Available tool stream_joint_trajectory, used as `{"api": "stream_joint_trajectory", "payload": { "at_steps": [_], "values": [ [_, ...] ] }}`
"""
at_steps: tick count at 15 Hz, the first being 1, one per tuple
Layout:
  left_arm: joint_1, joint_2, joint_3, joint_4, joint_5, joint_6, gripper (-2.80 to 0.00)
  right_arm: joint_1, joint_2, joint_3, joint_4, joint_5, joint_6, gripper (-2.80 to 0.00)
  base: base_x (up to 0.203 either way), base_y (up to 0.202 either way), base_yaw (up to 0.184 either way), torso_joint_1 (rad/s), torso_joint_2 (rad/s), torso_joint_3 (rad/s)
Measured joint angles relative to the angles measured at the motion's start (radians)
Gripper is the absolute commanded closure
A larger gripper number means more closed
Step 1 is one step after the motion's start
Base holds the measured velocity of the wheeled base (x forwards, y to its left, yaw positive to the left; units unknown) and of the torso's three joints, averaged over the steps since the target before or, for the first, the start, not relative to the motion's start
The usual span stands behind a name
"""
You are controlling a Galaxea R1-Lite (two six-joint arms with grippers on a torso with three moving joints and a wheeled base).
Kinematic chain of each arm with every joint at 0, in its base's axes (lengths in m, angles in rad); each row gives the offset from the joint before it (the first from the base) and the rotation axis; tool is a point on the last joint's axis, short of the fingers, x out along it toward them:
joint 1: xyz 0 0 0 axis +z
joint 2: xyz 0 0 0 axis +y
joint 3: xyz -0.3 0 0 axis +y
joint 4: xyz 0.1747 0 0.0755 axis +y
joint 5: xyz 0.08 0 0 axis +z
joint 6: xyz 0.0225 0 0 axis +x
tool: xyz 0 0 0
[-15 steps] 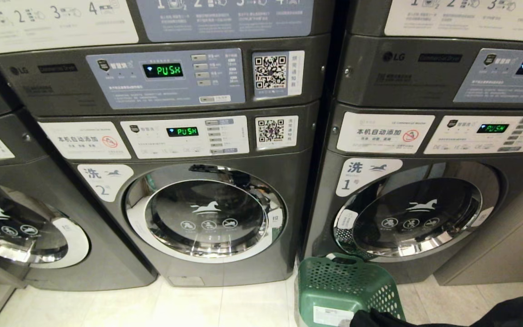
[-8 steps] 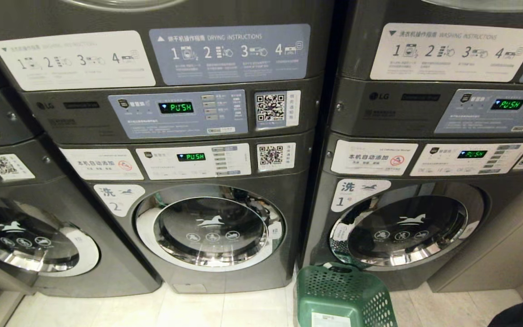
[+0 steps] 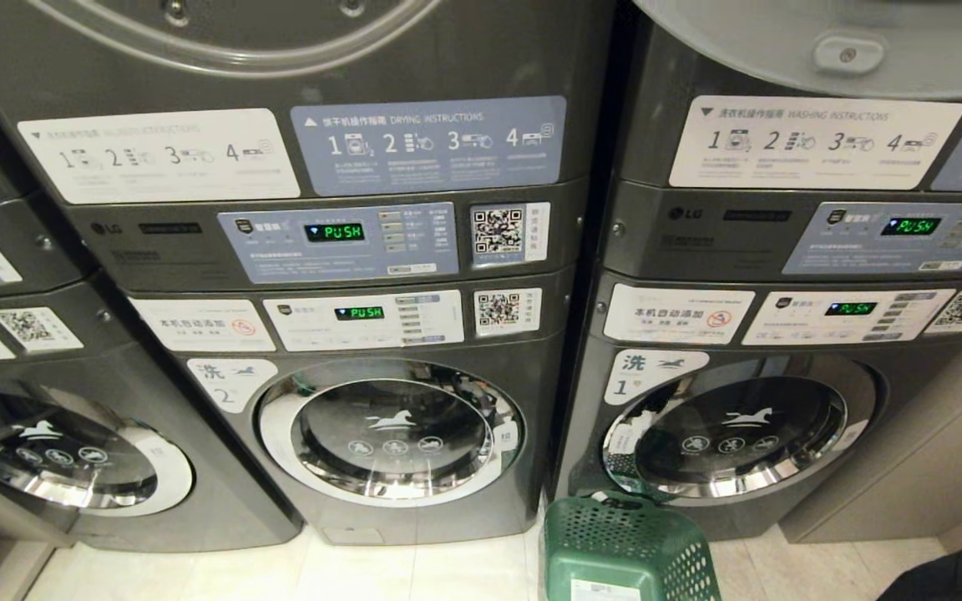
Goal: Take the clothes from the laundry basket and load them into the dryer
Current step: Put the clothes in the dryer
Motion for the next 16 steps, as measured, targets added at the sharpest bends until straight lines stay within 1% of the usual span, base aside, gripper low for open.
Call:
{"api": "stream_joint_trajectory", "payload": {
  "at_steps": [11,16],
  "values": [
    [0.000,0.000,0.000,0.000,0.000,0.001,0.00,0.000,0.000,0.000,0.000,0.000,0.001,0.00,0.000,0.000,0.000,0.150,-0.32,-0.164],
    [0.000,0.000,0.000,0.000,0.000,0.001,0.00,0.000,0.000,0.000,0.000,0.000,0.002,0.00,0.000,0.000,0.000,0.097,-0.19,-0.104]
  ]
}}
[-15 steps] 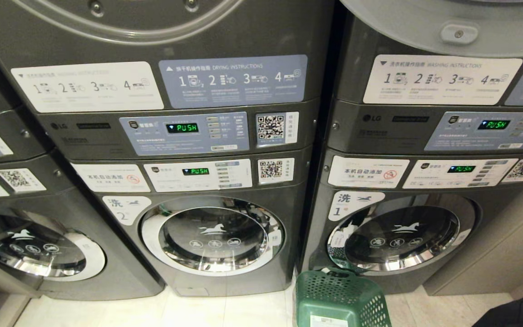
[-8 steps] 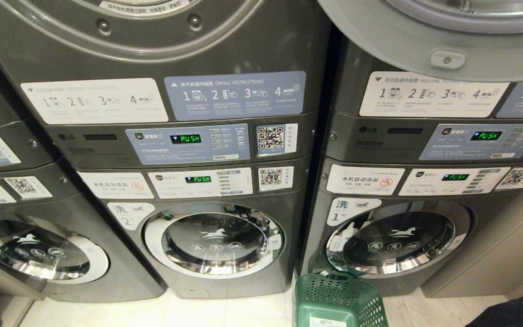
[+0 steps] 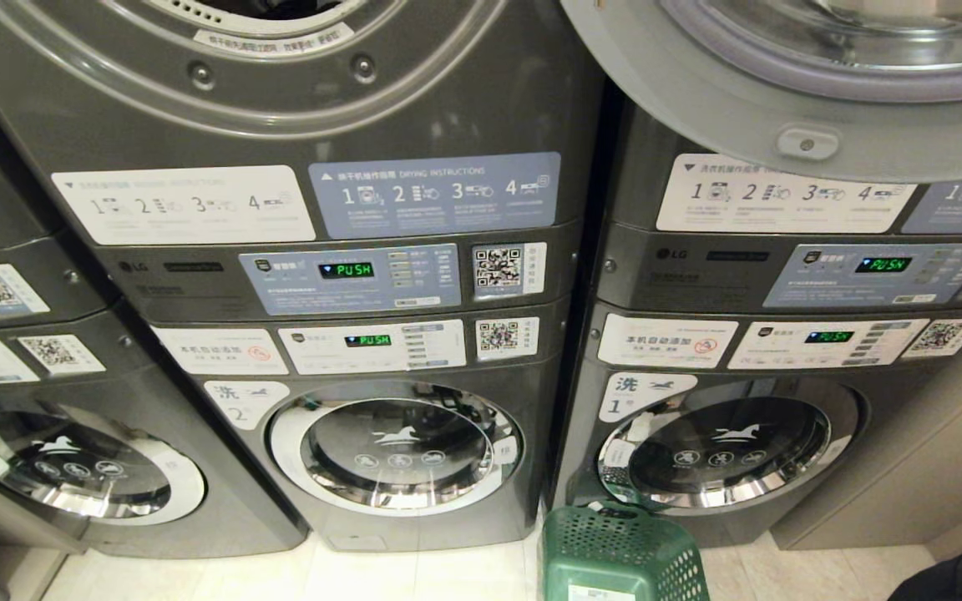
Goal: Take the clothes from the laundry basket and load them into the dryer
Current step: Put the clothes in the dryer
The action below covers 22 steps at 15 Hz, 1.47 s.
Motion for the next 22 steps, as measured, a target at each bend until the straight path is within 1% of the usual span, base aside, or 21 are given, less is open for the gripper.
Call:
{"api": "stream_joint_trajectory", "payload": {
  "at_steps": [22],
  "values": [
    [0.000,0.000,0.000,0.001,0.000,-0.001,0.00,0.000,0.000,0.000,0.000,0.000,0.000,0.00,0.000,0.000,0.000,0.068,-0.14,-0.071]
  ]
}}
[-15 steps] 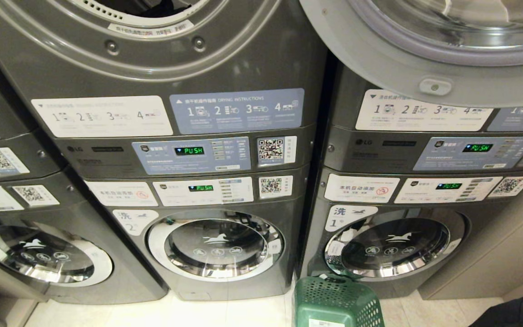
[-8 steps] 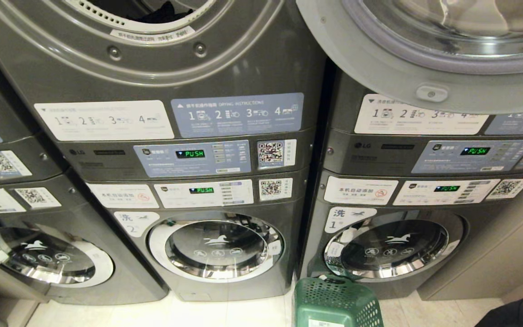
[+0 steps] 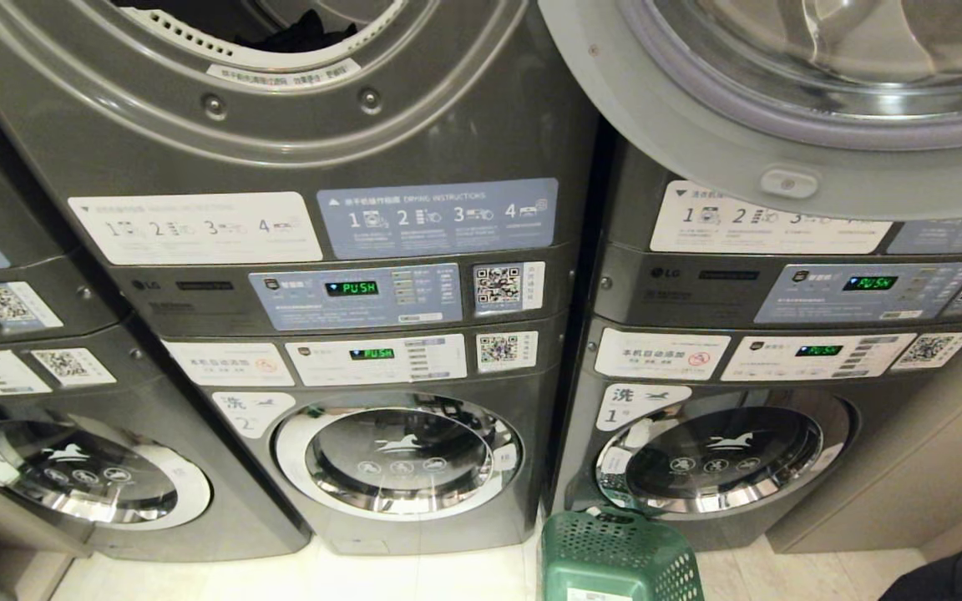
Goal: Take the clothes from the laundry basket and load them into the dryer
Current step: Put the clothes in the dryer
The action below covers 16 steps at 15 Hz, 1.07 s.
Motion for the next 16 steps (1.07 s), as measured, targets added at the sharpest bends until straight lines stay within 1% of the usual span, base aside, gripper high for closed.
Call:
{"api": "stream_joint_trajectory", "payload": {
  "at_steps": [11,16],
  "values": [
    [0.000,0.000,0.000,0.001,-0.002,0.008,0.00,0.000,0.000,0.000,0.000,0.000,0.001,0.00,0.000,0.000,0.000,0.060,-0.12,-0.059],
    [0.000,0.000,-0.001,0.000,-0.002,0.002,0.00,0.000,0.000,0.000,-0.001,-0.002,-0.001,0.00,0.000,0.000,0.000,0.061,-0.12,-0.061]
  ]
}}
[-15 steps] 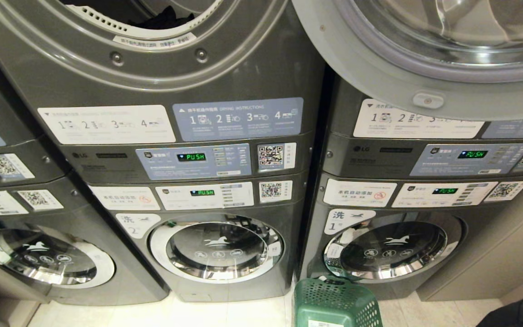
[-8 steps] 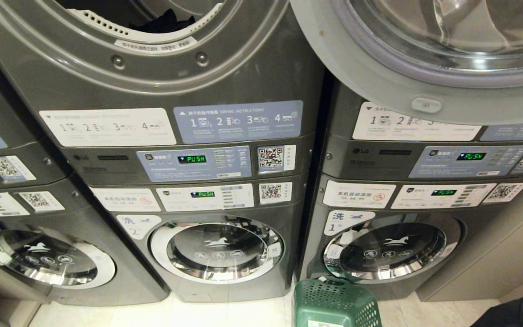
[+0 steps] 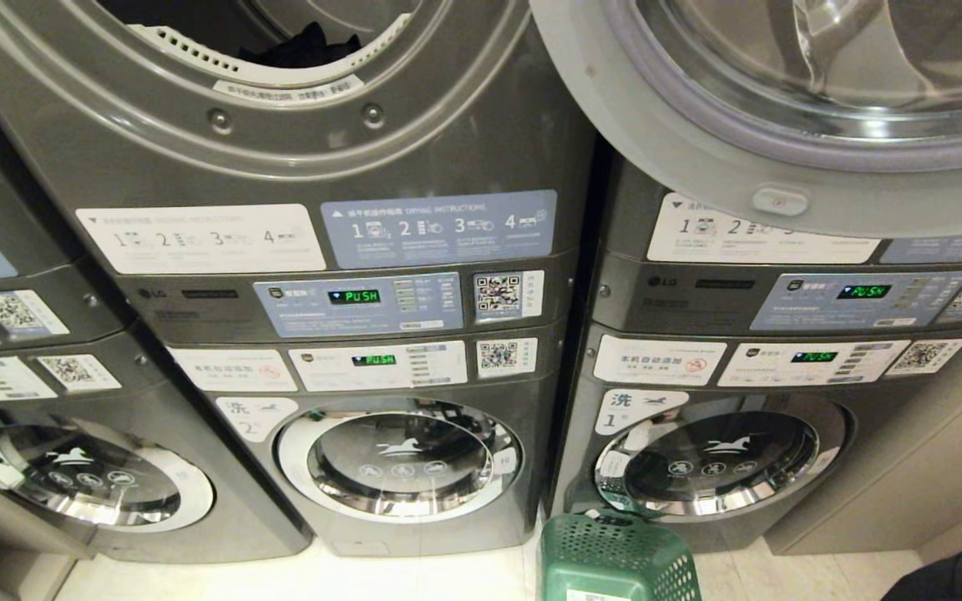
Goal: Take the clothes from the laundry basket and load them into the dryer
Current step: Put the clothes in the dryer
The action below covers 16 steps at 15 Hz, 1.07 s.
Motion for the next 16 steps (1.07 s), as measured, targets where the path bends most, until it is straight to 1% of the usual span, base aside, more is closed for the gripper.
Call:
{"api": "stream_joint_trajectory", "payload": {
  "at_steps": [16],
  "values": [
    [0.000,0.000,0.000,-0.001,0.001,-0.001,0.00,0.000,0.000,0.000,0.000,-0.001,0.003,0.00,0.000,0.000,0.000,0.063,-0.12,-0.061]
  ]
}}
